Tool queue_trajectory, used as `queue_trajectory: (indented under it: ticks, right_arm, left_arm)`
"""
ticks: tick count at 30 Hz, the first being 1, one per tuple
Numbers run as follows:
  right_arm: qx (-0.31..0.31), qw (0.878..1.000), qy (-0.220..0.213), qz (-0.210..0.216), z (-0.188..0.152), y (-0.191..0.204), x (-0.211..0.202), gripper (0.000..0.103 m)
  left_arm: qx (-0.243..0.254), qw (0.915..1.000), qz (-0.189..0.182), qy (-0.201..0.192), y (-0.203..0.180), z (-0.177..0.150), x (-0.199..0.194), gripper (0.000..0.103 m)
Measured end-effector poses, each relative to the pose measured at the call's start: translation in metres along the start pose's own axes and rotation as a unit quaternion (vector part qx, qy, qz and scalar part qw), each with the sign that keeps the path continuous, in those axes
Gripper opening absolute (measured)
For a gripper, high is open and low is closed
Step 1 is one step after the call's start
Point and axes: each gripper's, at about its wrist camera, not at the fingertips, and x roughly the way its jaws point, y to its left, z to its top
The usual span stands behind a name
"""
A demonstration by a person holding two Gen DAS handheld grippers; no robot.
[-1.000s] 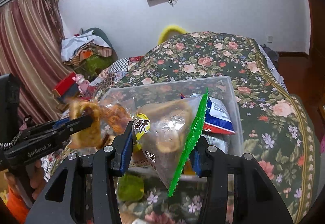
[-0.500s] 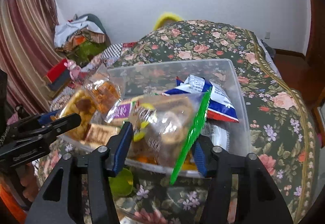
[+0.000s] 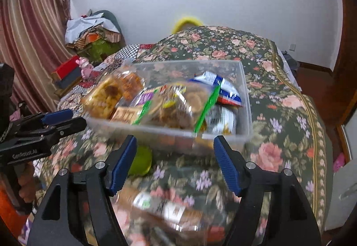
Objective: Organize snacks
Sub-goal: 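Grasp the cylindrical biscuit roll from the bed with the right gripper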
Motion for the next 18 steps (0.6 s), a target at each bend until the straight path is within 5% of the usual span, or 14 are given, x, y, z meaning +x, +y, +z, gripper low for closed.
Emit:
queue_trajectory:
  ticks: [10, 18]
  right_arm:
    - [-0.049, 0.996, 0.072, 0.008, -0.052, 0.015, 0.005, 0.084]
    - [-0.085, 0.99, 0.106, 0.035, -0.044, 0.029, 0.034, 0.085]
  left_arm:
    - [0.013, 0.9993, -0.005, 0.035, -0.006, -0.042, -0.007, 0.068]
    - [-0.001, 0.9982, -0.008, 0.059, -0.004, -0.055, 0.004, 0.068]
